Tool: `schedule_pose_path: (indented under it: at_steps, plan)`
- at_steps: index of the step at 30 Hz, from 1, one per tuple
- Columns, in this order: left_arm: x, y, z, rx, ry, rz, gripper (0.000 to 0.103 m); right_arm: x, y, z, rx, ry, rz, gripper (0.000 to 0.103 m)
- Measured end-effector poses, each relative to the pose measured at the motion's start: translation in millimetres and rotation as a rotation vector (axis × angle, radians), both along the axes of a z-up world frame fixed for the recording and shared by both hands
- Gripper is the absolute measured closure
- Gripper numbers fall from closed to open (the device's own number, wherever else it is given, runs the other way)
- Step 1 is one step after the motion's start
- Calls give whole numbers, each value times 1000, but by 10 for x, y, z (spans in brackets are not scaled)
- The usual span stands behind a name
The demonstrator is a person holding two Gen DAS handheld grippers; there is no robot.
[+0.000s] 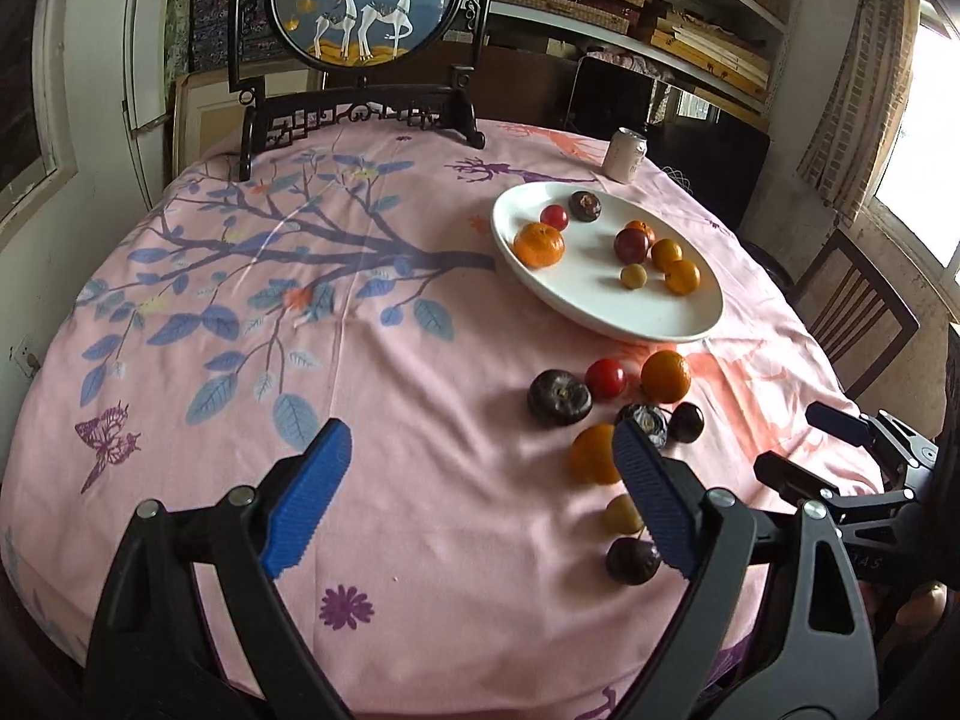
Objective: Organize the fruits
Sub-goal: 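Grasp a dark cherry with the right tool while the left grasps an orange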
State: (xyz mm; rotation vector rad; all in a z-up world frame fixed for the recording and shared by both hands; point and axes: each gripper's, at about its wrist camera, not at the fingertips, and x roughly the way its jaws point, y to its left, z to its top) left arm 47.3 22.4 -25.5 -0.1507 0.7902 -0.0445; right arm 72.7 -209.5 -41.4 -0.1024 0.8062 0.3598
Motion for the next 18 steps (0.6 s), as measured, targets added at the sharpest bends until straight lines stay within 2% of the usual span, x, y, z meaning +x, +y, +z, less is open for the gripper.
schedule_pose_path:
  at_steps: [8, 10, 11, 12, 18]
  plan:
    - [-214, -293, -285, 14, 73, -105, 13, 231, 153, -299, -49, 17, 6, 16]
    - [-223, -334, -324, 12, 85, -117, 13, 316, 187, -367, -48, 37, 20, 32]
    - [-223, -345, -331, 8, 90, -124, 13, 359, 207, -398, -43, 54, 29, 45]
    - [-227, -355, -339, 6, 92, -128, 13, 401, 222, -425, -37, 67, 33, 52]
    - [-221, -420, -366, 2, 111, -159, 13, 587, 291, -520, -19, 94, 42, 75]
